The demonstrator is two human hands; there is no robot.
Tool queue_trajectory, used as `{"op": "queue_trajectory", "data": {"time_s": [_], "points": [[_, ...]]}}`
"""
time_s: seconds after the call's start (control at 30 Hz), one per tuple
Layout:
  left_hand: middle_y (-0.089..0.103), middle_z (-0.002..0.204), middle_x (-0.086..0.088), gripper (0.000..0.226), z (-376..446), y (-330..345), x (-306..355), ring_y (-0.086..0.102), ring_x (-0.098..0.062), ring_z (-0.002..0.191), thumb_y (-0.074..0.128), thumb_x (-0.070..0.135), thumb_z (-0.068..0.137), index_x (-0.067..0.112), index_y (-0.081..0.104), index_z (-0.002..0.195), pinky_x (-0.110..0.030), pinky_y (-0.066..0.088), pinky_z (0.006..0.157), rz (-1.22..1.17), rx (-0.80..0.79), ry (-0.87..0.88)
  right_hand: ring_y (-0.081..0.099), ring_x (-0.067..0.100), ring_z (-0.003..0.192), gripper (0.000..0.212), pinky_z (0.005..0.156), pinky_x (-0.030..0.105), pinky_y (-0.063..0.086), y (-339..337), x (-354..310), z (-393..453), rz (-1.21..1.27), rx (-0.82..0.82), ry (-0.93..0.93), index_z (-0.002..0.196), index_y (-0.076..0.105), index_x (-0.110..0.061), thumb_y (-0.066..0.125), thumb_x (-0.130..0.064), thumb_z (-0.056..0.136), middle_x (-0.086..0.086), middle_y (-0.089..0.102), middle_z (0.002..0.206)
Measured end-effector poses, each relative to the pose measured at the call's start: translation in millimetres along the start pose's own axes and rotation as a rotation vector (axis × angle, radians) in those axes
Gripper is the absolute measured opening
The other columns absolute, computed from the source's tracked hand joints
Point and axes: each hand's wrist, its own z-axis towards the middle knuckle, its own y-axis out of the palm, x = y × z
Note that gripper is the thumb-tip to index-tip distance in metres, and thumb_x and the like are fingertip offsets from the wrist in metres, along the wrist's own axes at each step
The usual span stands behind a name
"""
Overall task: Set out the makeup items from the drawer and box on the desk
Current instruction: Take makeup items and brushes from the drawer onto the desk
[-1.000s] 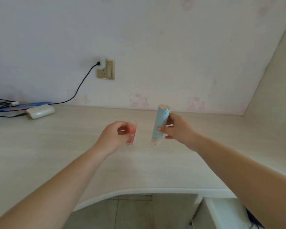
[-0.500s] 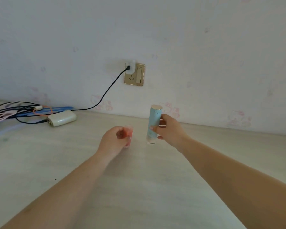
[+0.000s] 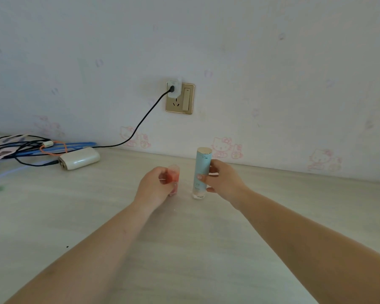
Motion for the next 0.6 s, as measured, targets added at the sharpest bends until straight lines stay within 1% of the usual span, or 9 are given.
{"op": "queue_trajectory", "data": {"time_s": [0.13, 0.17, 0.2, 0.27, 0.33, 0.4, 0.47, 0.53, 0.6], "points": [[0.067, 0.088, -0.002, 0.019, -1, -2, -2, 0.068, -0.02, 0.081, 0.068, 0.004, 0.074, 0.018, 0.06, 0.085, -0.028, 0.051, 0.078, 0.016, -0.019, -0.031, 0.056, 0.01, 0.095, 0.041, 0.087, 0.037, 0.055, -2, 1, -2, -0.031, -0.002, -0.015, 0.125, 0.055, -0.02, 0.066, -0.018, 0.086, -0.016, 0.056, 0.099], [0.068, 0.094, -0.003, 0.024, -2, -2, -2, 0.068, -0.022, 0.086, 0.07, 0.007, 0.071, 0.017, 0.061, 0.091, -0.034, 0.052, 0.084, 0.014, -0.031, -0.04, 0.057, 0.01, 0.095, 0.044, 0.089, 0.038, 0.054, -2, 1, -2, -0.044, -0.007, -0.016, 0.127, 0.053, -0.022, 0.067, -0.019, 0.085, -0.012, 0.058, 0.105], [0.066, 0.104, -0.005, 0.039, -3, -3, -2, 0.067, -0.022, 0.092, 0.073, 0.01, 0.068, 0.016, 0.06, 0.104, -0.036, 0.052, 0.087, 0.007, -0.035, -0.056, 0.057, 0.01, 0.098, 0.05, 0.092, 0.039, 0.052, -3, 1, -4, -0.056, -0.024, -0.008, 0.13, 0.05, -0.024, 0.069, -0.02, 0.084, -0.009, 0.058, 0.114], [0.055, 0.119, -0.006, 0.068, -9, -5, 3, 0.059, -0.019, 0.101, 0.077, 0.012, 0.07, 0.014, 0.046, 0.13, -0.031, 0.046, 0.086, -0.015, 0.031, -0.07, 0.056, 0.012, 0.11, 0.069, 0.099, 0.04, 0.048, -6, 0, -8, -0.056, -0.076, 0.025, 0.141, 0.038, -0.029, 0.072, -0.025, 0.081, -0.007, 0.051, 0.128], [0.051, 0.122, -0.005, 0.07, -16, -10, 14, 0.054, -0.015, 0.102, 0.076, 0.014, 0.075, 0.014, 0.041, 0.136, -0.022, 0.042, 0.083, -0.046, 0.149, -0.003, 0.051, 0.015, 0.122, 0.082, 0.104, 0.041, 0.044, -13, -2, -15, -0.029, -0.08, 0.036, 0.147, 0.026, -0.03, 0.073, -0.028, 0.08, -0.006, 0.044, 0.138], [0.053, 0.116, 0.0, 0.057, -33, -15, 35, 0.054, -0.01, 0.097, 0.073, 0.015, 0.079, 0.019, 0.047, 0.13, -0.007, 0.041, 0.072, -0.116, 0.213, 0.08, 0.05, 0.014, 0.124, 0.079, 0.104, 0.042, 0.043, -27, -5, -28, 0.025, -0.014, 0.005, 0.146, 0.027, -0.029, 0.072, -0.028, 0.081, -0.005, 0.043, 0.141], [0.058, 0.103, 0.004, 0.037, -54, -17, 59, 0.056, -0.007, 0.088, 0.069, 0.01, 0.082, 0.024, 0.056, 0.114, -0.002, 0.042, 0.06, -0.207, 0.198, 0.164, 0.054, 0.012, 0.118, 0.068, 0.102, 0.041, 0.046, -43, -8, -47, 0.096, 0.065, -0.035, 0.141, 0.038, -0.029, 0.072, -0.026, 0.082, -0.006, 0.049, 0.134], [0.061, 0.093, 0.006, 0.027, -78, -13, 82, 0.058, -0.008, 0.082, 0.068, 0.007, 0.082, 0.029, 0.06, 0.097, -0.009, 0.046, 0.065, -0.28, 0.069, 0.237, 0.059, 0.009, 0.107, 0.053, 0.096, 0.035, 0.049, -63, -9, -73, 0.156, 0.124, -0.071, 0.13, 0.049, -0.027, 0.071, -0.019, 0.082, -0.005, 0.057, 0.122], [0.065, 0.089, 0.006, 0.024, -102, -2, 103, 0.061, -0.008, 0.081, 0.073, 0.013, 0.077, 0.029, 0.062, 0.092, -0.022, 0.049, 0.075, -0.305, -0.151, 0.285, 0.061, 0.006, 0.093, 0.042, 0.085, 0.026, 0.052, -85, -6, -105, 0.197, 0.161, -0.105, 0.12, 0.053, -0.022, 0.068, -0.009, 0.084, 0.0, 0.059, 0.11]]}}
